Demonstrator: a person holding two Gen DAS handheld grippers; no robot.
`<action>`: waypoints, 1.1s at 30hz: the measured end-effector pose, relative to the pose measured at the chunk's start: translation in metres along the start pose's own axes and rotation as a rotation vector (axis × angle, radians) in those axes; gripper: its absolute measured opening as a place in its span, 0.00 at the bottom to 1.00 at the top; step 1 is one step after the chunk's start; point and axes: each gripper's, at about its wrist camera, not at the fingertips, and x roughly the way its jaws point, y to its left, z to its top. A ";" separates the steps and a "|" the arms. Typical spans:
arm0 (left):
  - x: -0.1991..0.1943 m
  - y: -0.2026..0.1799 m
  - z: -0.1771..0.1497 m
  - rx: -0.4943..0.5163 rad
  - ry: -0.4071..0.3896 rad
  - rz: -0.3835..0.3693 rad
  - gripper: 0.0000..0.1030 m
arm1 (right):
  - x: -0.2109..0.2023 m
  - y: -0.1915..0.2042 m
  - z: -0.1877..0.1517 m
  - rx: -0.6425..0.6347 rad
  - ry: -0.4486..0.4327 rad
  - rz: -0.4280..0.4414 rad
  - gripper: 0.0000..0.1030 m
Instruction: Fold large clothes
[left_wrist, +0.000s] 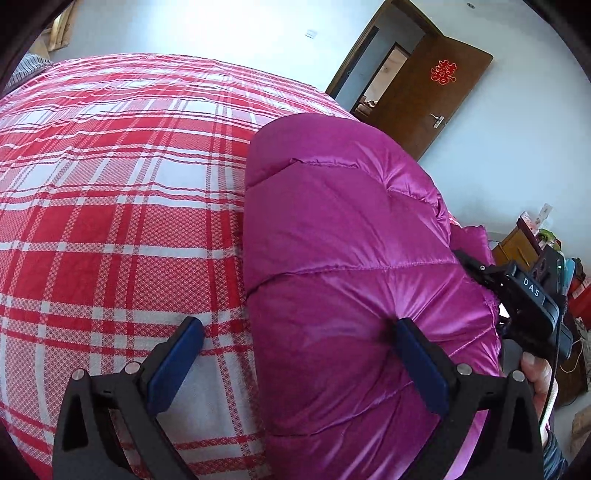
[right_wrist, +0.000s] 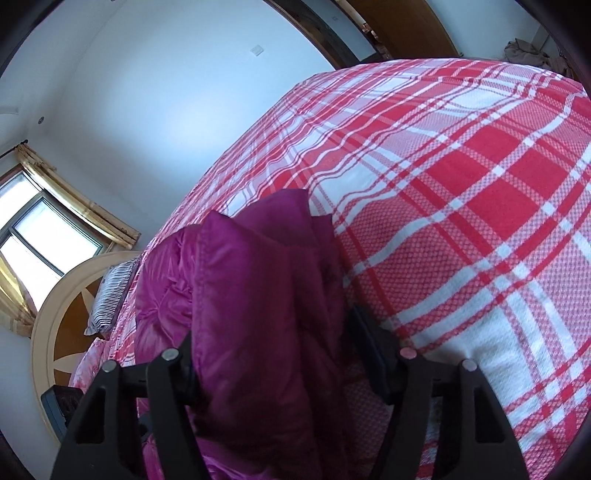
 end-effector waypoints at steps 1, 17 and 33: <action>0.001 0.000 0.000 0.002 0.005 -0.004 0.99 | 0.000 -0.001 0.000 0.007 0.003 0.006 0.65; -0.043 -0.030 -0.003 0.088 -0.037 -0.120 0.29 | -0.001 0.007 -0.003 -0.068 0.059 0.155 0.20; -0.164 -0.001 -0.016 0.149 -0.223 0.040 0.27 | -0.015 0.090 -0.027 -0.114 0.092 0.371 0.18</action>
